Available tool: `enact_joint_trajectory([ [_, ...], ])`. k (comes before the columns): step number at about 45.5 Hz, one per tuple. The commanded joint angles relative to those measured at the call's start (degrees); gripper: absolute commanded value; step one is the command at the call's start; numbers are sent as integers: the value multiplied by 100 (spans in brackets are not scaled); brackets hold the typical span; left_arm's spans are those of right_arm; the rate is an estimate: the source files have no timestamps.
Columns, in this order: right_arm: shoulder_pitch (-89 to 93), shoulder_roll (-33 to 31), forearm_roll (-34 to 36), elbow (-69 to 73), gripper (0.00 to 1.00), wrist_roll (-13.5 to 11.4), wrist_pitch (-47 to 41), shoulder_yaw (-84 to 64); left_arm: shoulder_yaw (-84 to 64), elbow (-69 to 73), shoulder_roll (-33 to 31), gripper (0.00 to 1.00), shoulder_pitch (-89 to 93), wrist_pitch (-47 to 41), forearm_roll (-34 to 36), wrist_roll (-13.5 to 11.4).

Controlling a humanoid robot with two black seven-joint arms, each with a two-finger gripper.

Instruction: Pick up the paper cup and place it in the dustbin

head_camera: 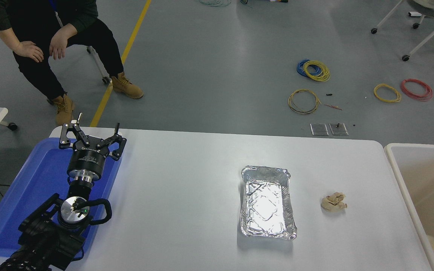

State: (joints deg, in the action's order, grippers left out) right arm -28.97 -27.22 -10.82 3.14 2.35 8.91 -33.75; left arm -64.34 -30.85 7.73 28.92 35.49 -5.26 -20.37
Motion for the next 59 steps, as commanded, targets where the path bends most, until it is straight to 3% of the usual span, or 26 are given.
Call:
enact_joint_trajectory([
  [1,-153,-38,-8,73,100,3,-47,-44,0,0,1,100,0,2,-1,-2],
  [15,-1558,-556,-16,1215,100,-6,-100,-351,0,0,1,100,0,2,-1,7],
  [35,-4318,-478,-8,2814,100,-6,-267,-2259,0,0,1,100,0,-7,-1,7],
  [49,-5479,-179,-16,3149,100,-6,-952,-2514,0,0,1,100,0,2,-1,7],
  [59,-6217,6,-113,3359,100,-6,-2252,-2558,0,0,1,100,0,1,-1,7],
])
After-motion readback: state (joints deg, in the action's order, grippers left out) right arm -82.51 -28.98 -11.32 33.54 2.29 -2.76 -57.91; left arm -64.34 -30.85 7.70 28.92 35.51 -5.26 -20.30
